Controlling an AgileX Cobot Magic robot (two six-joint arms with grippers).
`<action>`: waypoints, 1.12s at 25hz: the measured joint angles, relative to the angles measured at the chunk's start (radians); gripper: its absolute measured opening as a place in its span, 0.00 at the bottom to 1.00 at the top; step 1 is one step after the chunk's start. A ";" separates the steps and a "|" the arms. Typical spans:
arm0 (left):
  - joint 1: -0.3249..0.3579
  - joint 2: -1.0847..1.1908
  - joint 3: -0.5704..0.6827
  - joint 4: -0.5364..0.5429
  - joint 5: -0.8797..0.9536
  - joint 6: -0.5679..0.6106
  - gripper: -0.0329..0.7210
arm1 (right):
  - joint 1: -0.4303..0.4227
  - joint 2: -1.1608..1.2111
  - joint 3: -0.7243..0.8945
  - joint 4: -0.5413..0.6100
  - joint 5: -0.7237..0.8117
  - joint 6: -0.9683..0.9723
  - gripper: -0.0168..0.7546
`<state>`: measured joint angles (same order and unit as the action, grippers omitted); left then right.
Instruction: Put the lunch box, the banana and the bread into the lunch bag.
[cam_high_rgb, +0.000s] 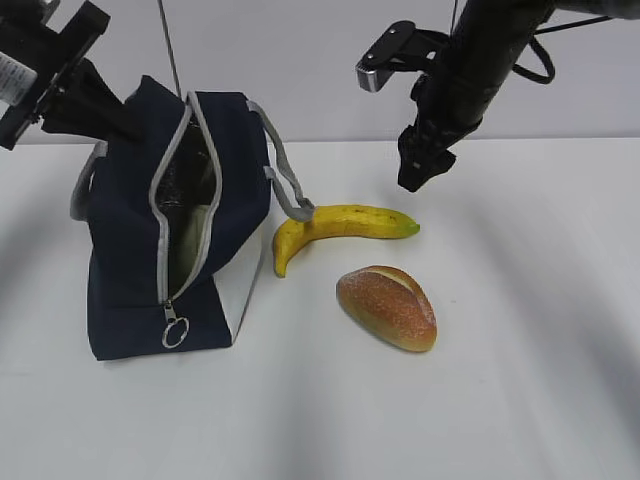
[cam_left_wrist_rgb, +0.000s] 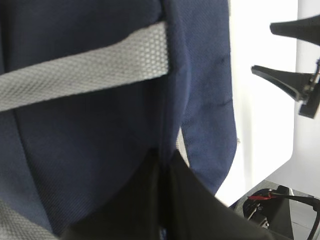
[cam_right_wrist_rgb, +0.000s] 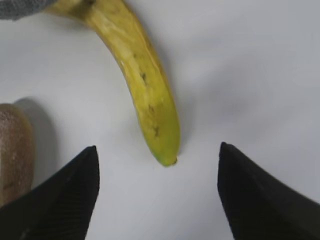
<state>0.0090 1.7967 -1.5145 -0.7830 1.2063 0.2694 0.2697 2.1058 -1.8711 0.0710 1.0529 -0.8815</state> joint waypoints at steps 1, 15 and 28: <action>0.000 0.000 0.000 0.002 0.000 0.000 0.04 | 0.000 0.011 0.000 0.019 -0.022 -0.035 0.73; 0.000 0.000 0.000 0.014 0.001 0.000 0.04 | 0.000 0.171 0.000 0.297 -0.185 -0.356 0.73; 0.000 0.000 0.000 0.017 0.001 0.007 0.04 | 0.000 0.287 -0.050 0.334 -0.284 -0.371 0.73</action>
<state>0.0090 1.7967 -1.5145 -0.7659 1.2075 0.2762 0.2697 2.3929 -1.9210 0.4055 0.7688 -1.2523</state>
